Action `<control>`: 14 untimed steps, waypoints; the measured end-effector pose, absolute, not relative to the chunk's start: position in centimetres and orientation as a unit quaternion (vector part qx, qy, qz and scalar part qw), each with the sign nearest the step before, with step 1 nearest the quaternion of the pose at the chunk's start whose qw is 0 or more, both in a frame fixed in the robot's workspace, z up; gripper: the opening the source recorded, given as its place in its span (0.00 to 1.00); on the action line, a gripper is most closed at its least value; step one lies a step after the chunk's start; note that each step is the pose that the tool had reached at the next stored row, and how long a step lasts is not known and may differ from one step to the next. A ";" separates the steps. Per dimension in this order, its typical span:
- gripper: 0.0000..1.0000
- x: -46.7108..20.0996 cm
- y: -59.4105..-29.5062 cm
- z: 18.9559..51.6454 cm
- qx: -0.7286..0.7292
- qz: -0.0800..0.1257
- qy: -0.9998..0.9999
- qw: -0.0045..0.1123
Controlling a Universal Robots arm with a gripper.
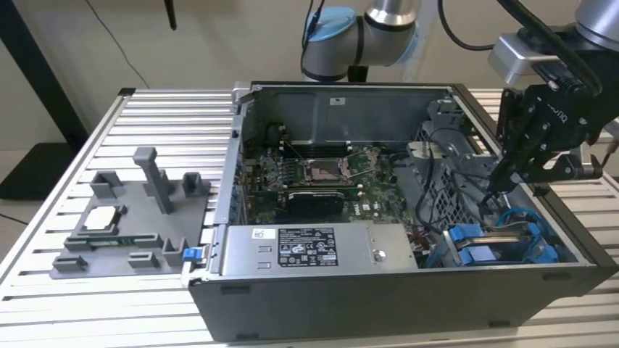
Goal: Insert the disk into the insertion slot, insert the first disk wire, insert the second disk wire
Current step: 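Insert the first disk wire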
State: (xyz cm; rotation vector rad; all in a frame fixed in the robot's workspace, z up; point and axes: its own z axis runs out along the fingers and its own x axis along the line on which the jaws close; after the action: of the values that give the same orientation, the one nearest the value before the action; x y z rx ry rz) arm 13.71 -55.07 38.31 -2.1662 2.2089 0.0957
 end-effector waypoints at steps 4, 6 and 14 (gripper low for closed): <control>0.00 13.9 -55.5 38.2 -0.700 0.025 0.714 0.018; 0.00 14.0 -55.7 38.1 -0.700 0.024 0.714 0.016; 0.00 14.2 -56.1 38.0 -0.700 0.023 0.714 0.016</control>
State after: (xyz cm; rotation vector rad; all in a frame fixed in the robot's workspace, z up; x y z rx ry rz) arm 14.23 -56.06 37.95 -2.1765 2.2202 0.0729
